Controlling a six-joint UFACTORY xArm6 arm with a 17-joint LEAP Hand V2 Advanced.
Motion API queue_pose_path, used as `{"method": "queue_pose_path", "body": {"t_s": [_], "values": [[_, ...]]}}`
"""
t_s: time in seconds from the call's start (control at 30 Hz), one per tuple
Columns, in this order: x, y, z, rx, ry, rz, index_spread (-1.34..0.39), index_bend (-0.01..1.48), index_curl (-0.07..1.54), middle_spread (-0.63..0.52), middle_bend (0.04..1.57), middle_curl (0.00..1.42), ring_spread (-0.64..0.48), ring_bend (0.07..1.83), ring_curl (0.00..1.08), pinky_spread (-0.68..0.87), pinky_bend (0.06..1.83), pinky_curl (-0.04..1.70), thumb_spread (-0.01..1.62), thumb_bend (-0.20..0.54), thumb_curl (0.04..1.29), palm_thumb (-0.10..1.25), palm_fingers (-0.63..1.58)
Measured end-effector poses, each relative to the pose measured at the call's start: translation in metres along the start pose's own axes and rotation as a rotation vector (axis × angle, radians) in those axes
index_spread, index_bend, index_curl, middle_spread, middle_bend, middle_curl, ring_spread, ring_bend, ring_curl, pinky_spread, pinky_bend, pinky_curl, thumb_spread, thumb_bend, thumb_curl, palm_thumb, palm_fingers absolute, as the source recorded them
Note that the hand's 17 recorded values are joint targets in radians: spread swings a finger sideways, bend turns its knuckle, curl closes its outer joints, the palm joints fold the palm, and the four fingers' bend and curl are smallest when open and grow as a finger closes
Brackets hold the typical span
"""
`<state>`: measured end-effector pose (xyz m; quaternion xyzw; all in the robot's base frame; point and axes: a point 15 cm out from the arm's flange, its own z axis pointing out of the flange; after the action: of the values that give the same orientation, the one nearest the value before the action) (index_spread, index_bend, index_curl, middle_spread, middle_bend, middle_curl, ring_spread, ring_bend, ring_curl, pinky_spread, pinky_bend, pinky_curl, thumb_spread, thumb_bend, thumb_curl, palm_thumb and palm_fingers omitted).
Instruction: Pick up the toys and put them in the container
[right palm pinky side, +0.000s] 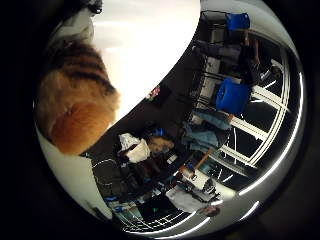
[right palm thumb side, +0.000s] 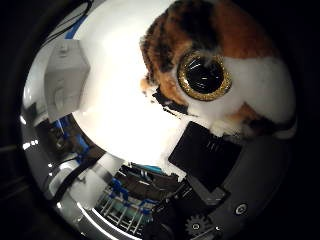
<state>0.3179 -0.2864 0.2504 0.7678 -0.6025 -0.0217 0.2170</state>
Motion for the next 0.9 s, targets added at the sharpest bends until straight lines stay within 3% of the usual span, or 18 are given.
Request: {"method": "queue_pose_path", "body": {"t_s": [0.2,0.5,0.9], "values": [[-0.014,0.038,-0.067,0.036,0.046,-0.001,-0.27,1.08,0.92,-0.28,1.21,1.07,-0.26,1.37,0.85,-0.2,1.35,0.96,1.13,-0.011,0.44,1.02,1.0],[-0.066,0.079,-0.166,0.238,0.022,-0.06,-0.26,1.06,0.95,-0.25,1.22,1.08,-0.26,1.36,0.87,-0.2,1.29,1.06,1.16,-0.011,0.47,1.03,1.0],[-0.121,0.079,-0.256,0.376,-0.012,-0.119,-0.26,1.02,0.97,-0.24,1.19,1.09,-0.26,1.34,0.88,-0.21,1.23,1.13,1.15,-0.012,0.49,1.03,1.02]]}}
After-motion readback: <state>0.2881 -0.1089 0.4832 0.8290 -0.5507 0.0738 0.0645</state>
